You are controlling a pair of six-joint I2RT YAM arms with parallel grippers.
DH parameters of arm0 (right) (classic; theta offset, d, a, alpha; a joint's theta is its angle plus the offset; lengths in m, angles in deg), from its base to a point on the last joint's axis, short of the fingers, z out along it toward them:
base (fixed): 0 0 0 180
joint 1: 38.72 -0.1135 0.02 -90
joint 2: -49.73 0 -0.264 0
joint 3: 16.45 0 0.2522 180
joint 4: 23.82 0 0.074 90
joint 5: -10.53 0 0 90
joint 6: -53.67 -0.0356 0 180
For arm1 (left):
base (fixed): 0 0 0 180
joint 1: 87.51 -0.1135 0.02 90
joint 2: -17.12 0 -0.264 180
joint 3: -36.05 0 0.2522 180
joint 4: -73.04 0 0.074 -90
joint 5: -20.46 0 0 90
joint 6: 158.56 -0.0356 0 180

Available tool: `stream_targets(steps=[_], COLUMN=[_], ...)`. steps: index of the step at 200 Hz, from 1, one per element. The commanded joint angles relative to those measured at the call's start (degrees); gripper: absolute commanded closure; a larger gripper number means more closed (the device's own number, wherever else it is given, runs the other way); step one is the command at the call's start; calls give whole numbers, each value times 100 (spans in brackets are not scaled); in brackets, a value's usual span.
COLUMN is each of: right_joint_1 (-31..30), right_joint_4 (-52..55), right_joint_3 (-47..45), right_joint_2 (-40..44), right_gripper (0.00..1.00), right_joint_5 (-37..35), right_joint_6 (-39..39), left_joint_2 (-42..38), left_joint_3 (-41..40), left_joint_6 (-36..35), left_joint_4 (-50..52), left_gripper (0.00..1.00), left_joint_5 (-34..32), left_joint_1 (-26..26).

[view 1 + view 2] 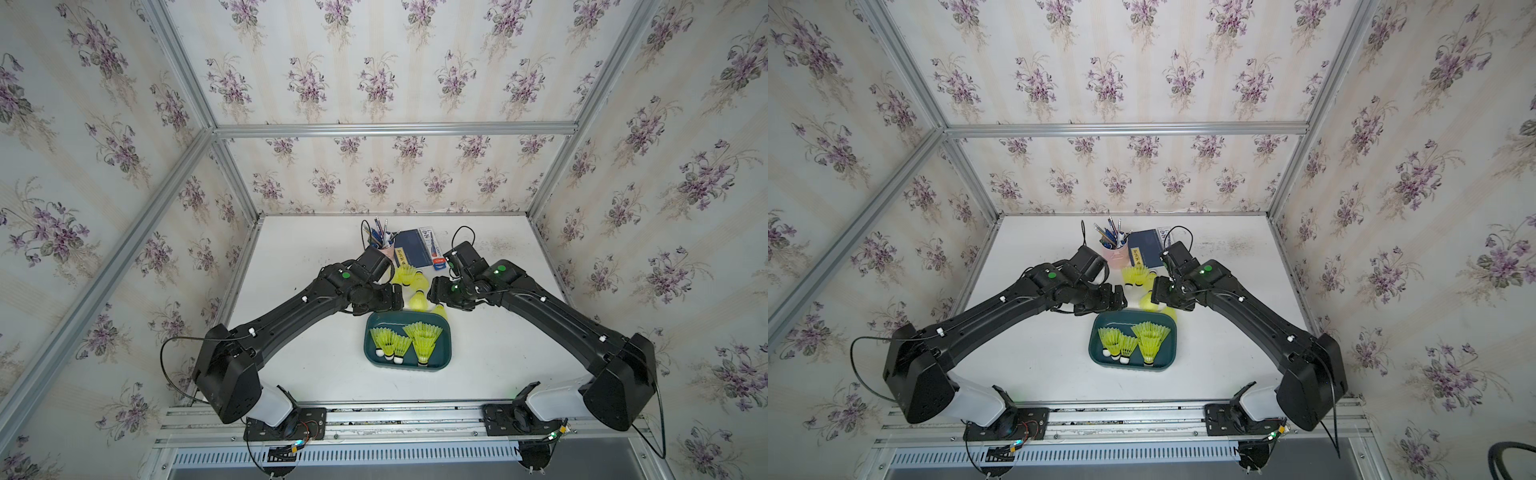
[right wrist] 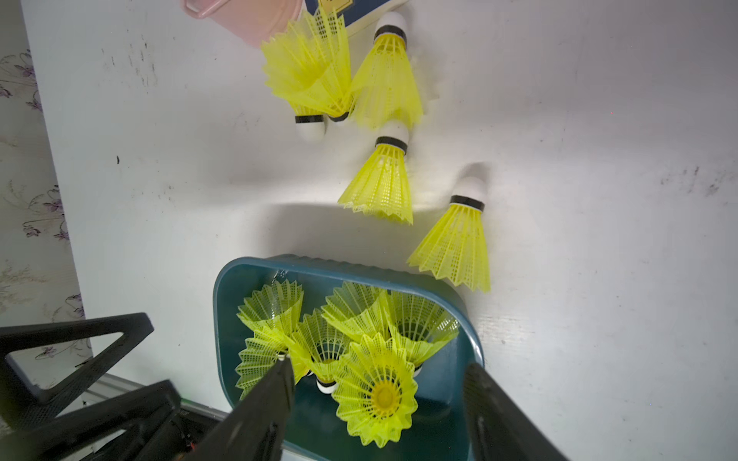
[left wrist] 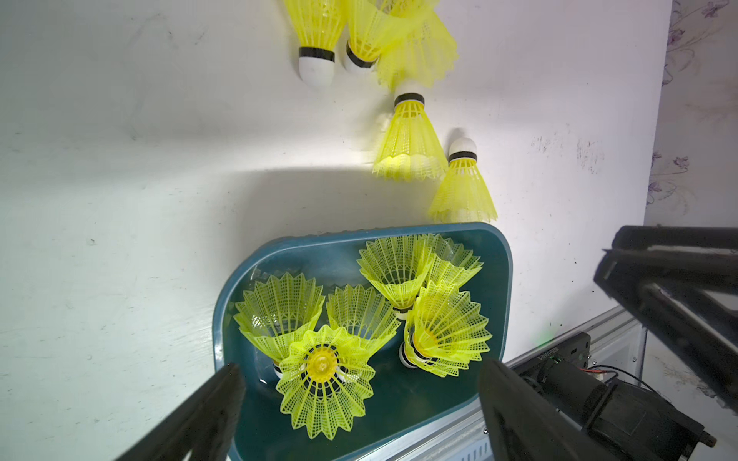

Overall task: Put the shuttlecocks into the storage box
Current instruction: Pick up the shuttlecock at the center of the board.

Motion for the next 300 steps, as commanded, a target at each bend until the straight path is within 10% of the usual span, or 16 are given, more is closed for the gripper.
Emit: stream_targets(steps=[1,88,207,300], right_joint_1=[81,266,786,879], right_joint_4=[-173,-494,-668,-677], right_joint_3=[103,304,1062,1031], right_joint_2=[-156,-814,-1755,-1868], right_gripper=[32,35,0,0], right_joint_5=[-91,251,1175,1582], right_joint_6=[206,391,493,594], left_joint_2=[89,827,2597,3239], left_joint_3=[47,401,1136,1355], left_joint_6=[-315,-755,-912,-949], left_joint_4=[-215,-384,-1364,-1525], left_gripper=[5,14,37,48], left_joint_5=[235,524,102,106], left_joint_1=[-102,-584,-811,-797])
